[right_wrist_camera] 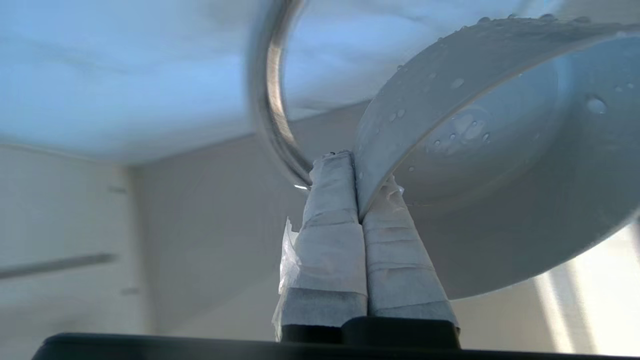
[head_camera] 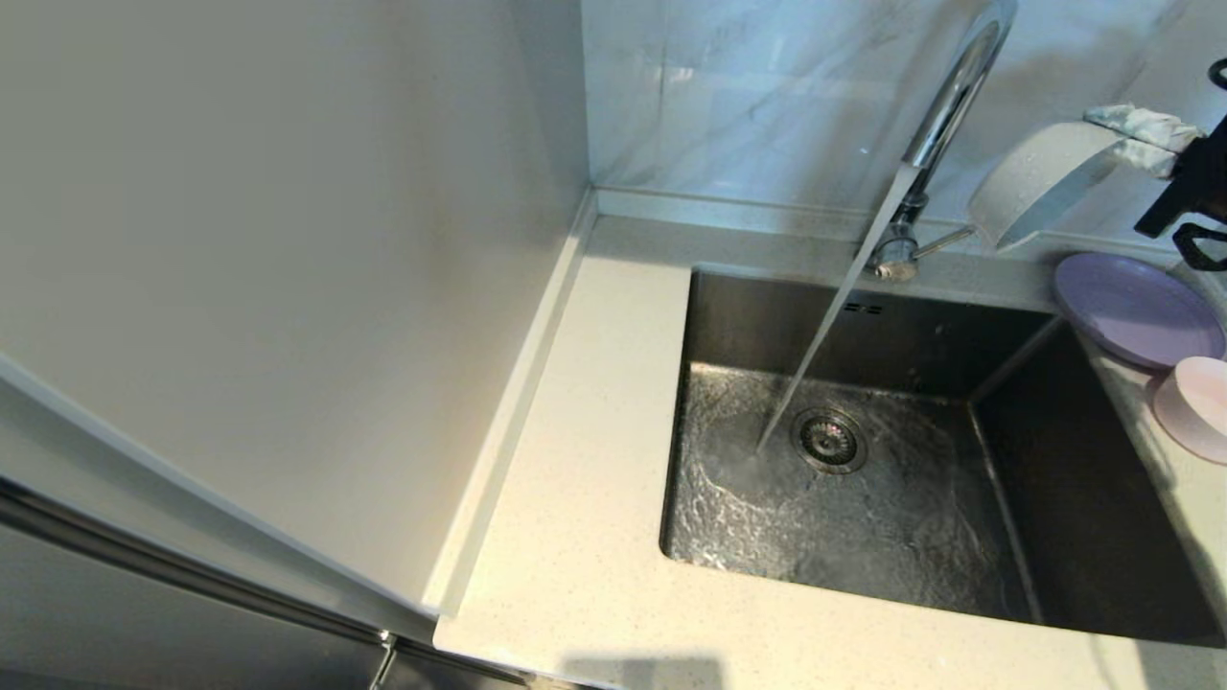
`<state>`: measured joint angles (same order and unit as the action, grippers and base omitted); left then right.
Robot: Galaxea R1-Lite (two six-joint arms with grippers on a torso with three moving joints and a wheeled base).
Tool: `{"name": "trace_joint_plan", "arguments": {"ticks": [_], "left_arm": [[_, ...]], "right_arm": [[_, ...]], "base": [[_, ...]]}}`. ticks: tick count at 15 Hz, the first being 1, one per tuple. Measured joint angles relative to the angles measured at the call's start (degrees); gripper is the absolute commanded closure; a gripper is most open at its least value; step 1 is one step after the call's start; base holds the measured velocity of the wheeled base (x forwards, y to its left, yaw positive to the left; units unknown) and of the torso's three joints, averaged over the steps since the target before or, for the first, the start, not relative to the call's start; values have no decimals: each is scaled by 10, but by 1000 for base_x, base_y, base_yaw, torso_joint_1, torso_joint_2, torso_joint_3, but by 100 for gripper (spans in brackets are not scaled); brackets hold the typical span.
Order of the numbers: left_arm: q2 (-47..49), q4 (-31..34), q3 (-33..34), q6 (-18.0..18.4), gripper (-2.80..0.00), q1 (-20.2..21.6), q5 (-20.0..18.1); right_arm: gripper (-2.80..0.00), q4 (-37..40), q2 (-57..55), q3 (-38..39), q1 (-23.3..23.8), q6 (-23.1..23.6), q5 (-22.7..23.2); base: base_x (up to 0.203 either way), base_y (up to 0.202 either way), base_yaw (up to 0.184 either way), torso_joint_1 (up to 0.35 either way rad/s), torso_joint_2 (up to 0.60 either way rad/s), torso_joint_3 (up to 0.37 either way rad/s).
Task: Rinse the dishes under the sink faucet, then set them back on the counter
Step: Rinse the bowl
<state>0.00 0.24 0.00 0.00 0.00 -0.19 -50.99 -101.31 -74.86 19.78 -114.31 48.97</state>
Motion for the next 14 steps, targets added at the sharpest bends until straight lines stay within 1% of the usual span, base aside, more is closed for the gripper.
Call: {"name": "trace_joint_plan", "arguments": {"ticks": [1,2,4,6,8,10,13,14], "left_arm": [[0,0,0,0,0,0,0],[0,0,0,0,0,0,0],[0,0,0,0,0,0,0],[0,0,0,0,0,0,0],[0,0,0,0,0,0,0],[0,0,0,0,0,0,0],[0,0,0,0,0,0,0],[0,0,0,0,0,0,0]], "right_arm": [[0,-32,-7,6,4,-33,0],[0,-57,-12,17,5,-48,7],[0,-92,-17,46,7,-47,60],[0,-103,-19,69,6,-31,106],[0,-103,-20,85,-1,-6,131],[0,-102,-19,99,-16,26,138],[0,-101,-24,124,-38,97,138],[0,-101,-26,140,-42,130,137]], "base": [[0,0,0,0,0,0],[0,0,0,0,0,0],[0,0,0,0,0,0],[0,0,0,0,0,0],[0,0,0,0,0,0],[0,0,0,0,0,0],[0,0,0,0,0,0],[0,0,0,0,0,0]]}}
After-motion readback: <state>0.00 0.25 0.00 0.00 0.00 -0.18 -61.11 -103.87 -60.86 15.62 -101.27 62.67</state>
